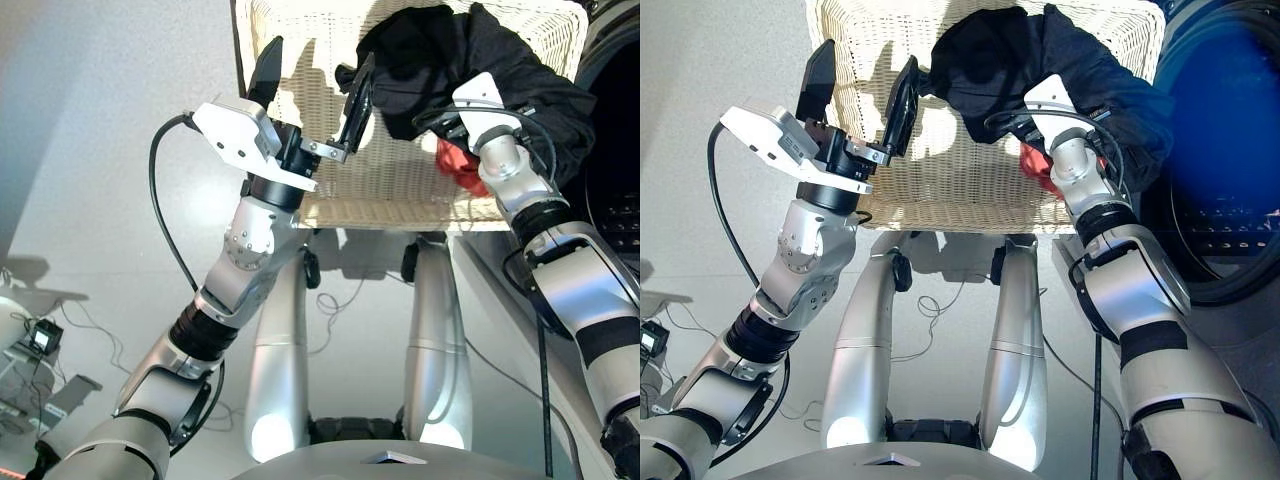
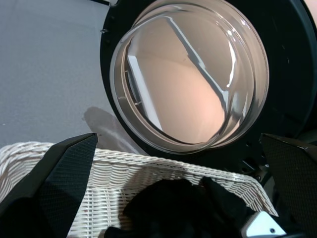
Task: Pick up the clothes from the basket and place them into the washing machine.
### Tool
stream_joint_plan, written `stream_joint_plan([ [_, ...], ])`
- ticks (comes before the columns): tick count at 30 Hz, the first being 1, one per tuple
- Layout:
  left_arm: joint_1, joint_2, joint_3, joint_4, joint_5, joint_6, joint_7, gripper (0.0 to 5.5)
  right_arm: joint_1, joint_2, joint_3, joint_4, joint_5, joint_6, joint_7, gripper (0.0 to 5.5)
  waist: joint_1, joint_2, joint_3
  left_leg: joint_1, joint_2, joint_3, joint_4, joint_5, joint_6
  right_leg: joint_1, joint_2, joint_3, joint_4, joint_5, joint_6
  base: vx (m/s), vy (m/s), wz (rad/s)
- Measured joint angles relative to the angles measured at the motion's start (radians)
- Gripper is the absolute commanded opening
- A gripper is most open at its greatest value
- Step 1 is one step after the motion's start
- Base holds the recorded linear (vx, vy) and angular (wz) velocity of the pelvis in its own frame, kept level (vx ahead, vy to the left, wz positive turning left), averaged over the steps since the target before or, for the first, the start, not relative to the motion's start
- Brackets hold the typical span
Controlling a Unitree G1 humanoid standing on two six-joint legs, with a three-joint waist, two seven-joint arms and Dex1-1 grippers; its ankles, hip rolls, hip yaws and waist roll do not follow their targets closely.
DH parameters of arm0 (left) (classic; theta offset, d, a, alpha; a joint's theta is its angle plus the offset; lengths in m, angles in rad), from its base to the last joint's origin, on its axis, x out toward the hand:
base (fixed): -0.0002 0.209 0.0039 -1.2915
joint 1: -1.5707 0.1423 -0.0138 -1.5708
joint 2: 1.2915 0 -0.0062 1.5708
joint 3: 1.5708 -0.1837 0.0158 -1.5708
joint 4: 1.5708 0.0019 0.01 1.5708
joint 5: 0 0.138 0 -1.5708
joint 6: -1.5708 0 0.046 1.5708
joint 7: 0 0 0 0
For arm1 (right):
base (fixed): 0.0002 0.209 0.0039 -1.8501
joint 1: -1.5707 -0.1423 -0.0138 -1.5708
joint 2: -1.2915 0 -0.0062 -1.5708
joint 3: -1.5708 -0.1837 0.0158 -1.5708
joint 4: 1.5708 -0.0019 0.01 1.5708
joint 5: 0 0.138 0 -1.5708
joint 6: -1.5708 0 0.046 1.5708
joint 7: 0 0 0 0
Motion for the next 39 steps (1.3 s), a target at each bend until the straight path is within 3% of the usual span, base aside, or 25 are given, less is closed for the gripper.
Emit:
stream_joint_plan([
  [5,0.035,0.037,0.015,-0.003,0.039,-0.004,0.008,5.50,0.222,-0.102,-0.116,-0.309,0.004,-0.018,-0.050,0.00,-0.013,-0.007,0.004,0.026,0.000,-0.001,-0.001,-0.002,0.001,0.028,0.000,-0.001,-0.001,-0.001,0.001,0.000,0.000,0.000],
  [12,0.085,0.069,0.047,-0.016,0.040,-0.017,0.017,5.50,0.427,-0.149,-0.314,-0.459,-0.023,-0.058,-0.162,0.00,-0.054,-0.017,0.006,0.035,0.001,-0.007,-0.001,-0.004,0.005,0.039,0.001,-0.004,-0.003,-0.009,0.006,0.000,0.000,0.000],
  [15,0.087,0.070,0.052,-0.020,0.040,-0.026,0.019,5.50,0.471,-0.142,-0.384,-0.458,-0.092,-0.053,-0.252,0.00,-0.053,-0.018,0.007,0.033,0.001,-0.010,0.000,-0.004,0.005,0.039,0.001,-0.005,-0.005,-0.008,0.007,0.000,0.000,0.000],
  [26,0.076,0.073,0.046,-0.024,0.063,-0.032,0.071,5.50,0.401,-0.101,-0.530,-0.176,-0.154,-0.046,-0.551,0.00,-0.051,-0.019,0.007,0.032,0.000,-0.012,0.015,-0.012,0.005,0.048,-0.001,-0.006,-0.007,-0.005,0.005,0.000,0.000,0.000],
  [36,0.050,0.078,0.001,-0.024,0.061,-0.032,0.092,5.50,0.201,-0.107,-0.586,0.167,0.216,-0.078,-0.567,0.00,-0.043,-0.019,0.007,0.033,0.002,-0.008,0.014,-0.015,0.007,0.052,0.001,-0.005,-0.019,-0.001,0.006,0.000,0.000,0.000],
  [39,0.035,0.081,-0.003,-0.023,0.058,-0.032,0.093,5.50,0.163,-0.134,-0.591,0.243,0.313,-0.077,-0.536,0.00,-0.030,-0.018,0.007,0.034,0.002,-0.006,0.014,-0.016,0.006,0.051,0.001,-0.004,-0.019,-0.001,0.006,0.000,0.000,0.000],
])
